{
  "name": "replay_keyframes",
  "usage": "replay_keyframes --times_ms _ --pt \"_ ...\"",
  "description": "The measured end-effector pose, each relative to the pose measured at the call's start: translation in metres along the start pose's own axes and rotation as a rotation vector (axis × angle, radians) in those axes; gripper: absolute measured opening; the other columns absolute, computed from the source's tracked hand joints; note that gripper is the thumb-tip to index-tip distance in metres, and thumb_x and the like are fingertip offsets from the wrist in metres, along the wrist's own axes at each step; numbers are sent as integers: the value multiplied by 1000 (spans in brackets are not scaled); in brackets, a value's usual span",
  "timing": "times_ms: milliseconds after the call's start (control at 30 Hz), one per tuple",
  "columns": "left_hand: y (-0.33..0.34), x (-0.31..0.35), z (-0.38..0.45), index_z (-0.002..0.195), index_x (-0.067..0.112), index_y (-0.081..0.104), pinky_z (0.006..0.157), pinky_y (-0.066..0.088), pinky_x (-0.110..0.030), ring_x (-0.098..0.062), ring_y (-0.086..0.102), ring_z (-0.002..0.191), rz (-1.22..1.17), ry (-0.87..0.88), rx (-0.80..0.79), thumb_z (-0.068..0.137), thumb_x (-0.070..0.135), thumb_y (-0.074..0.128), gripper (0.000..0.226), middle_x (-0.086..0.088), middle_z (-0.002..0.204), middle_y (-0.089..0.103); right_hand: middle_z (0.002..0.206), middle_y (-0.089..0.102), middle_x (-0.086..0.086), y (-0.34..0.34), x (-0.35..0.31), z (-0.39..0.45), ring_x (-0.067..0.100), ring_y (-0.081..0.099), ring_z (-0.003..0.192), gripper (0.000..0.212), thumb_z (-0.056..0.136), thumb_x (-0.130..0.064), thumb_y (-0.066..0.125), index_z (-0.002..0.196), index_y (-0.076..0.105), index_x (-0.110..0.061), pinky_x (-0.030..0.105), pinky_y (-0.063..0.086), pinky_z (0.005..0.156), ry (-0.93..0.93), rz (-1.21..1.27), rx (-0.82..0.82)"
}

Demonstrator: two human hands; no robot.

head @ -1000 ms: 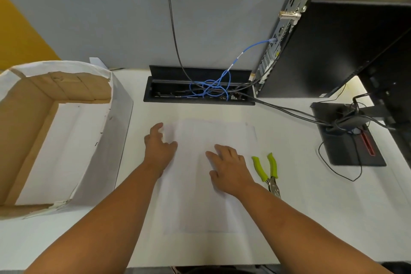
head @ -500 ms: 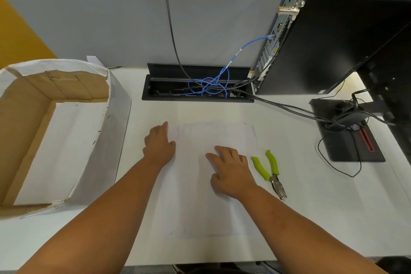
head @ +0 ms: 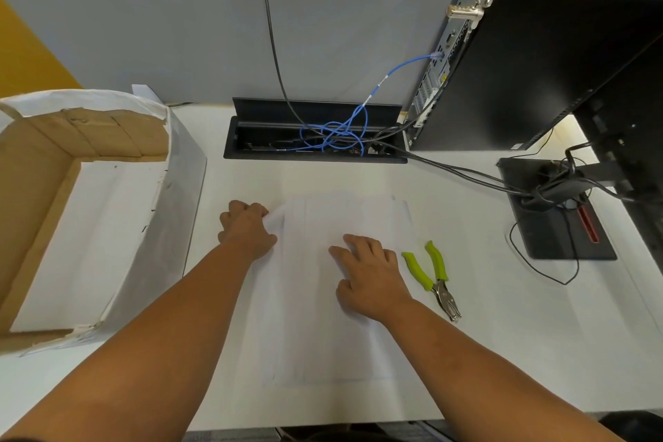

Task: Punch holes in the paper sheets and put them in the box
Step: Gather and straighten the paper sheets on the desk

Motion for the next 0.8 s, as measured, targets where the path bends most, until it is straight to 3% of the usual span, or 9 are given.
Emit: replay_keyframes --times_ms 67,133,233,300,400,467,633,800 --pt "2 2 1 130 13 49 101 39 -39 -30 39 123 -52 45 -9 84 25 69 51 -12 136 35 155 25 -4 0 0 0 20 21 141 63 82 -35 47 143 36 -35 40 25 104 2 -1 3" --pt "2 6 -1 133 10 43 98 42 -38 -31 47 120 -286 90 -5 86 18 66 53 -13 131 44 154 26 -4 0 0 1 20 22 140 63 81 -35 48 143 37 -35 40 25 103 4 -6 1" --pt "-5 6 -14 145 29 23 99 45 -35 -27 52 122 -779 110 98 89 8 63 72 -6 133 50 150 31 -3 -2 -1 5 21 29 134 60 82 -35 47 142 38 -34 40 29 100 13 -12 5" --pt "-10 4 -23 148 43 12 108 40 -38 -22 44 132 -832 149 202 89 5 63 86 -2 149 40 143 37 -2 -7 -2 12 22 35 126 57 87 -35 45 143 37 -32 39 32 97 36 9 29" --pt "-2 3 -31 144 29 38 105 34 -26 -16 44 130 -786 183 225 90 8 62 63 4 144 45 137 39 0 -14 -7 28 23 38 121 55 92 -32 45 145 34 -31 40 34 95 76 84 46" --pt "10 1 -33 134 23 52 99 36 -23 -12 48 120 -854 94 144 87 17 69 51 7 131 52 140 35 -1 -15 -11 38 23 35 125 56 93 -32 47 147 32 -32 41 32 96 77 83 11" --pt "19 -3 -32 119 18 65 86 45 -27 -17 55 101 -963 -71 42 73 21 84 49 5 112 58 149 29 -3 -9 -15 42 24 30 132 58 92 -33 51 147 32 -33 43 31 101 45 4 -25" --pt "19 -1 -30 91 14 73 82 45 -26 -18 62 92 -909 -103 59 74 23 83 22 0 97 67 149 30 -4 -8 -17 44 23 31 132 56 92 -34 50 146 34 -34 42 30 100 38 10 -2"
Point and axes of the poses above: each hand's wrist, its own z-axis towards the middle knuckle, its own y-axis out of the palm, x = y × z, the point moved 8 cm from there along z, towards the middle knuckle
